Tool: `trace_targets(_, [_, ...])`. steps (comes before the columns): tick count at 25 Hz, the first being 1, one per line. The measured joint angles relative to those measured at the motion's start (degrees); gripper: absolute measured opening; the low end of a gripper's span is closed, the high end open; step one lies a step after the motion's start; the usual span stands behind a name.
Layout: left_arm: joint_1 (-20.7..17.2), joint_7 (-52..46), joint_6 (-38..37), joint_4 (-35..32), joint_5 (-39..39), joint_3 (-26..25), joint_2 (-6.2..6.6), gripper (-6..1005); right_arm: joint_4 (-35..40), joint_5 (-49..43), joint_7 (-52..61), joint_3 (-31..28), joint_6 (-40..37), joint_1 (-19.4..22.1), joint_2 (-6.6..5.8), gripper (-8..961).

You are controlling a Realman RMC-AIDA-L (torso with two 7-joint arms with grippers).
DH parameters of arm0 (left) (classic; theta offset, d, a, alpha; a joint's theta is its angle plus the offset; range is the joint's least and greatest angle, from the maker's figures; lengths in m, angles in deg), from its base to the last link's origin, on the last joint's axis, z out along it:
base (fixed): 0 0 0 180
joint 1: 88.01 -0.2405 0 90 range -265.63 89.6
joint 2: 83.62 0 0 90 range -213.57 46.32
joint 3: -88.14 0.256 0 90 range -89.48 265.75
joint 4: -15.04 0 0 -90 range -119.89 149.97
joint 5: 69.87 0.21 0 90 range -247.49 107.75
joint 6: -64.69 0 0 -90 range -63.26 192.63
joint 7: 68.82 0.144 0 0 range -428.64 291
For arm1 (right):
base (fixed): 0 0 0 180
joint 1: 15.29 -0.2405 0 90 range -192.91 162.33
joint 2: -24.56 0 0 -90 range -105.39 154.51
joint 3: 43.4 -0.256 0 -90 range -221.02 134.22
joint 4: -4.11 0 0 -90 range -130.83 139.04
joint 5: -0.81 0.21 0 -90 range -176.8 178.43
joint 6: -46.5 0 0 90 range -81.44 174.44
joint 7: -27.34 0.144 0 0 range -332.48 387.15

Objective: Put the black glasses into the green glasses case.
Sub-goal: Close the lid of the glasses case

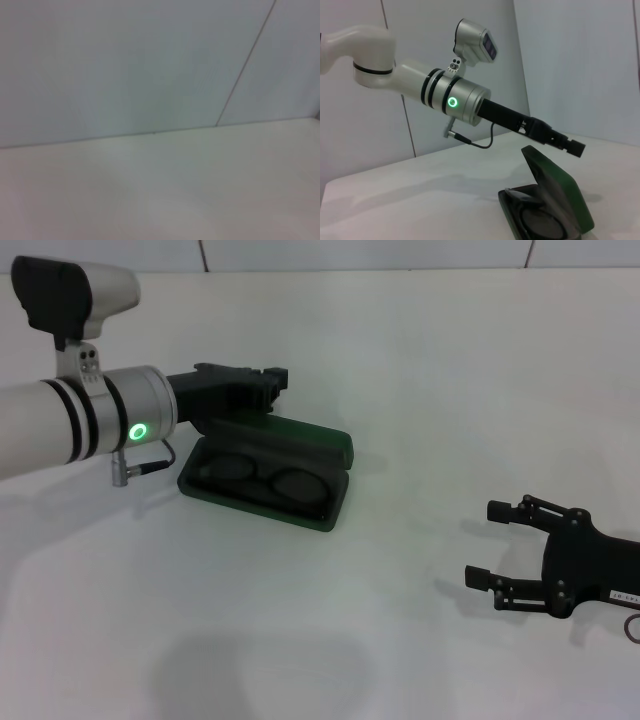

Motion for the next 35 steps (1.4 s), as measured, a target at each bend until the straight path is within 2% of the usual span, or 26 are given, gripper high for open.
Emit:
trace_targets(4, [0.94, 2.68, 2.07, 1.76, -3.11, 0.78, -0.05, 16, 0.00, 0.00, 0.00, 0.07, 0.04, -0.20, 0.03, 879])
trace_targets(10, [4.77, 2.86, 4.67, 7.18, -3.45, 1.61, 0.00, 15, 0.08, 0.01, 0.00, 0.06, 0.04, -0.31, 0.15, 879])
trace_targets(12, [4.99, 3.12, 4.79, 7.65, -3.49, 1.62, 0.00, 15, 0.08, 0.01, 0.00, 0.03, 0.04, -0.31, 0.22, 878])
trace_targets(23, [2.31, 5.72, 3.80, 7.06, -4.44, 1.55, 0.23, 15, -0.01, 0.28, 0.08, 0.00, 0.11, -0.27, 0.30, 878])
trace_targets(35, [-0.93, 17.13, 2.11, 8.12, -11.59, 1.23, 0.25, 15, -0.18, 0.45, 0.38, -1.48, 0.08, -0.27, 0.33, 878])
